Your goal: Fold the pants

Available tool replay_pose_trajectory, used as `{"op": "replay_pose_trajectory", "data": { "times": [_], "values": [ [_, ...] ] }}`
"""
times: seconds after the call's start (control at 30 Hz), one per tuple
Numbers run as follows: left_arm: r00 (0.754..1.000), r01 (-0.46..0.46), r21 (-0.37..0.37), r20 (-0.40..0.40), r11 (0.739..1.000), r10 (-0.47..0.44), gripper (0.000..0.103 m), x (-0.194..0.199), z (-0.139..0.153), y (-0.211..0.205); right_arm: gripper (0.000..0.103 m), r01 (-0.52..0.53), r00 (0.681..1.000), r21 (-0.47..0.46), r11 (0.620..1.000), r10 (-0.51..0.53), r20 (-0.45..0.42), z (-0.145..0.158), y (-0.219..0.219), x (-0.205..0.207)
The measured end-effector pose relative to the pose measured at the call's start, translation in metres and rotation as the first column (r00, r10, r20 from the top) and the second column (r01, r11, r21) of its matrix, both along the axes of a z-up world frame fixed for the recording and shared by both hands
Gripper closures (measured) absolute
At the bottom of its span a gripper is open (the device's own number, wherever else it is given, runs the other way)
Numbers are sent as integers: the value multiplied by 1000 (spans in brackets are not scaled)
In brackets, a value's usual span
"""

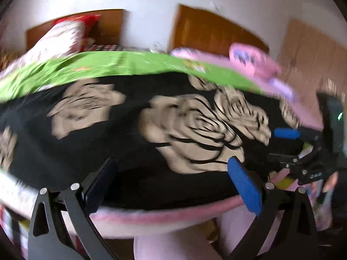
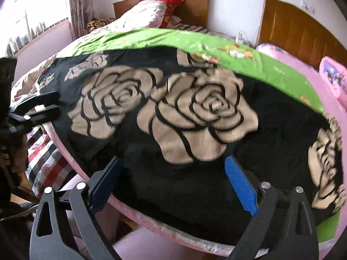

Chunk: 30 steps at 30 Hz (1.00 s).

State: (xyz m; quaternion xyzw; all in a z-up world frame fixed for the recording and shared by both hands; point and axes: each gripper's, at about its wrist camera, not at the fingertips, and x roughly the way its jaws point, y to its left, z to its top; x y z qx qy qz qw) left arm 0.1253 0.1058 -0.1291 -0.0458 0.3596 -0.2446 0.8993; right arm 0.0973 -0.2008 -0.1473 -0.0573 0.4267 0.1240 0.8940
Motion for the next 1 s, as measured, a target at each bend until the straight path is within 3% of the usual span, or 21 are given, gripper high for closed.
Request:
{"op": "replay_pose_trajectory", "data": {
  "times": [0.07,0.13,0.17,0.2,0.27,0.3,0.33,0.4,0.5,0.63,0.67,0.73,0.8,0.87,1.0],
  "values": [
    [993,-121,-133,-32,984,118,2,-2,-3,61,11,-39,999,17,999,39,30,12,13,3],
    [976,-218,-244,-85,945,203,2,-2,-5,115,11,-104,993,33,994,102,63,23,35,11],
    [962,-272,-303,-119,913,247,2,-2,-7,144,11,-134,989,44,990,131,74,27,47,16],
    [934,-355,-372,-169,858,313,3,-2,-9,184,11,-177,982,75,981,170,86,32,63,23],
    [887,-462,-440,-225,770,403,3,-3,-14,243,11,-249,967,139,959,237,93,38,92,38],
    [862,-507,-443,-246,739,444,3,-4,-16,265,11,-305,951,170,937,291,103,42,115,46],
    [816,-578,-424,-279,697,506,3,-6,-19,291,11,-345,937,172,923,329,116,45,135,52],
    [748,-664,-381,-323,644,580,3,-10,-22,320,11,-437,898,133,889,423,124,48,185,67],
    [668,-744,-314,-344,590,660,2,-24,-25,336,11,-564,824,57,824,558,98,47,267,81],
    [639,-768,-253,-363,589,678,2,-34,-33,329,23,-699,709,-64,712,702,59,39,368,96],
    [640,-767,-251,-366,591,675,2,-35,-34,328,23,-728,678,-109,677,734,38,33,396,100],
    [645,-763,-277,-386,585,659,2,-33,-36,330,25,-755,647,-152,638,763,-9,20,428,104],
    [651,-758,-297,-396,580,648,2,-30,-34,336,36,-766,627,-223,603,777,-52,3,459,109],
    [664,-747,-324,-398,581,633,2,-26,-31,343,45,-757,633,-278,591,769,-91,-11,473,115],
    [694,-720,-394,-416,571,587,2,-6,-25,354,50,-757,646,-213,618,758,-94,-13,464,123]
  ]
}}
